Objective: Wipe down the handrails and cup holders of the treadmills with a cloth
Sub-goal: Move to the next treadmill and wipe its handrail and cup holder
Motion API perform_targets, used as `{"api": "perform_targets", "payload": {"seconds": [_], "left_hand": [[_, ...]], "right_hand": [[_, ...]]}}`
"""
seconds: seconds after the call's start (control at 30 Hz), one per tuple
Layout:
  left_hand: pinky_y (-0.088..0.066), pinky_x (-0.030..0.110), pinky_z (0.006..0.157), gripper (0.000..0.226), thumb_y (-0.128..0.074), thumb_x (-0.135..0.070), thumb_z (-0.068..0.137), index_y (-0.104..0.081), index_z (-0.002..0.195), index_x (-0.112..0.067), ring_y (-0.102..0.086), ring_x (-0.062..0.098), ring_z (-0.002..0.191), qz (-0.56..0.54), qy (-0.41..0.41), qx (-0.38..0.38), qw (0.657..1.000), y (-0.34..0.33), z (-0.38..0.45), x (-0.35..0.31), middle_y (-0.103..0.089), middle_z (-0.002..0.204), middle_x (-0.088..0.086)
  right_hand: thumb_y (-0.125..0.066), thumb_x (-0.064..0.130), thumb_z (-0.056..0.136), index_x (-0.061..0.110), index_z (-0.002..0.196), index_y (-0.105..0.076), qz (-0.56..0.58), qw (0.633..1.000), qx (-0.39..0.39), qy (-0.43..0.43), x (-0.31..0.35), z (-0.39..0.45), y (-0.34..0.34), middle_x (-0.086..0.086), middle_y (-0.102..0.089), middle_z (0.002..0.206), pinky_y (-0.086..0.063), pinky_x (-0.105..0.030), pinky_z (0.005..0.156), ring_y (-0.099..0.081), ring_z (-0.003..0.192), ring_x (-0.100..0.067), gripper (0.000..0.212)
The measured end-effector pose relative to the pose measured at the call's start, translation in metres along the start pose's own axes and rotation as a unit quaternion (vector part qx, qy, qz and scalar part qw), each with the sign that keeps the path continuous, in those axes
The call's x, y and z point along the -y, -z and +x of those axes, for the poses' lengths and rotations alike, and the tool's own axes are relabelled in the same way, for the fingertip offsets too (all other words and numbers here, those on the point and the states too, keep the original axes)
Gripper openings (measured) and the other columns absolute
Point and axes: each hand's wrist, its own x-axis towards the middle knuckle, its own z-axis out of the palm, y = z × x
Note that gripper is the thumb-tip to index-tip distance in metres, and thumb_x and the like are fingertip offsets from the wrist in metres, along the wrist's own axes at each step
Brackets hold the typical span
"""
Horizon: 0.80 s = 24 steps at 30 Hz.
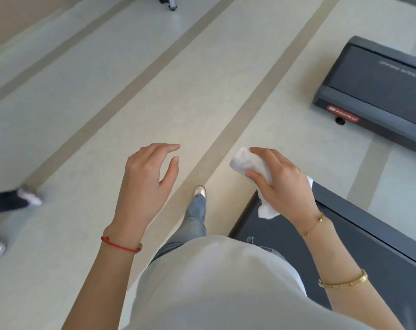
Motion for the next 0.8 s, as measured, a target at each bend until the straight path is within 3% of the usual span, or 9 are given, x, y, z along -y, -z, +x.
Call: {"api": "perform_targets", "payload": {"seconds": [0.2, 0.4, 0.8], "left_hand": [[-0.046, 0.047, 0.098, 0.023, -0.055, -0.017, 0.099, -0.065, 0.120, -0.014, -0.060, 0.020, 0.110, -0.024, -0.071, 0.039, 0.996, -0.022, 0.169, 0.029, -0.066, 0.117, -0.001], [-0.045, 0.045, 0.099, 0.023, -0.056, -0.016, 0.099, -0.065, 0.120, -0.014, -0.060, 0.019, 0.110, -0.043, -0.167, 0.114, 0.978, -0.062, 0.312, 0.023, -0.066, 0.117, -0.002], [-0.044, 0.046, 0.099, 0.023, -0.054, -0.019, 0.100, -0.065, 0.119, -0.015, -0.061, 0.021, 0.109, -0.080, -0.309, 0.231, 0.919, -0.200, 0.529, -0.077, -0.066, 0.116, -0.002]], "right_hand": [[-0.062, 0.033, 0.093, 0.024, 0.127, -0.054, -0.011, 0.997, -0.048, -0.057, -0.022, 0.136, 0.000, 0.008, -0.062, 0.118, -0.044, -0.026, 0.067, -0.061, 0.095, -0.017, 0.037], [-0.061, 0.036, 0.093, 0.025, 0.127, -0.053, -0.030, 0.983, -0.108, -0.144, -0.054, 0.218, 0.016, 0.009, -0.062, 0.118, -0.039, -0.023, 0.065, -0.057, 0.094, -0.012, 0.037], [-0.060, 0.037, 0.093, 0.025, 0.131, -0.052, -0.030, 0.923, -0.193, -0.333, -0.186, 0.311, 0.061, 0.010, -0.060, 0.122, -0.036, -0.024, 0.065, -0.056, 0.097, -0.012, 0.040]]}}
